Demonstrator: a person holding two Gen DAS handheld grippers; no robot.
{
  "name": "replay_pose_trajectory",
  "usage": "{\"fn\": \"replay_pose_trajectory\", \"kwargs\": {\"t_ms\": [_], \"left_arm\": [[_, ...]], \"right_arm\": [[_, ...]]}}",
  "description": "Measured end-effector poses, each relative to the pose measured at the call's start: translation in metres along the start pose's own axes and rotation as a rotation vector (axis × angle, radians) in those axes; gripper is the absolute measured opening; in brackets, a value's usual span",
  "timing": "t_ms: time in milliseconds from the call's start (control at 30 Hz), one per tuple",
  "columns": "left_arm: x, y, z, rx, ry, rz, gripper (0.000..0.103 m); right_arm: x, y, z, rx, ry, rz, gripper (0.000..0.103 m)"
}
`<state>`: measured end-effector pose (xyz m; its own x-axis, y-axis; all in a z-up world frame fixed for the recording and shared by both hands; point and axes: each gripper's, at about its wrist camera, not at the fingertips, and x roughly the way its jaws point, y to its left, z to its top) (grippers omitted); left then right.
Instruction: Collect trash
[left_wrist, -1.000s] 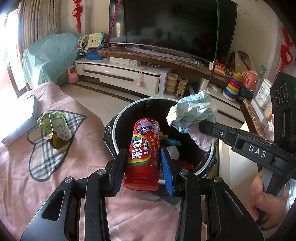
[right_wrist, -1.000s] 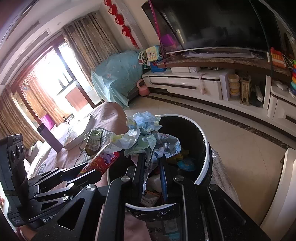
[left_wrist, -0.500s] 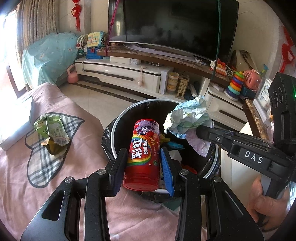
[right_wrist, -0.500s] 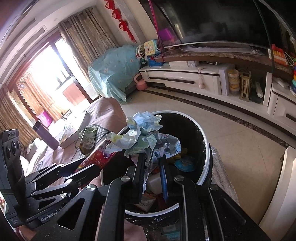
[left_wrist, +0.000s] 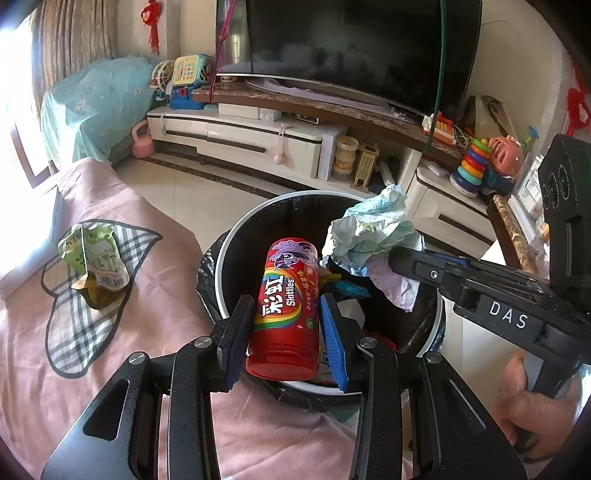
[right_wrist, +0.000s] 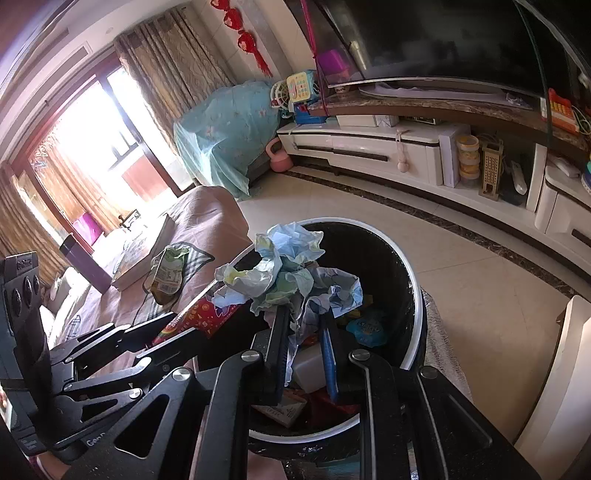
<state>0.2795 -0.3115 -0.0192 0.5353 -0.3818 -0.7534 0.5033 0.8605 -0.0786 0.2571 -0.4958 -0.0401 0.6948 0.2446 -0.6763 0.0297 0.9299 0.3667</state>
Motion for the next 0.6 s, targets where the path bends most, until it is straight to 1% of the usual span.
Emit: {"fn": "replay_pose_trajectory", "kwargs": {"t_ms": [333,367,433,467,500,600], "left_arm": [[0.003,-0.002,0.007,0.025,0.011,-0.005,0.036],[0.003,-0.002,0.007,0.027,0.013,0.001,0.038],[0.000,0.000,0.006,0.027,0.011,0.007,0.050],[-0.002,0.001,0.006,0.021,0.006,0.010,0.060],[-0.005,0.003,0.005,0.017,0.000,0.012,0.065],[-0.017,0.010,0.002,0.002,-0.022,0.020,0.066]], "right_arm": [[0.000,0.000,0.007,-0.011,0.008,-0.013,0.020],[0.000,0.000,0.008,-0.010,0.011,-0.014,0.021],[-0.001,0.000,0.008,-0.008,0.013,-0.011,0.029],[-0.002,0.000,0.008,-0.009,0.012,-0.012,0.031],[-0.003,-0.001,0.008,-0.010,0.008,-0.015,0.035],[-0.012,0.000,0.006,-0.006,-0.014,-0.017,0.046]]}}
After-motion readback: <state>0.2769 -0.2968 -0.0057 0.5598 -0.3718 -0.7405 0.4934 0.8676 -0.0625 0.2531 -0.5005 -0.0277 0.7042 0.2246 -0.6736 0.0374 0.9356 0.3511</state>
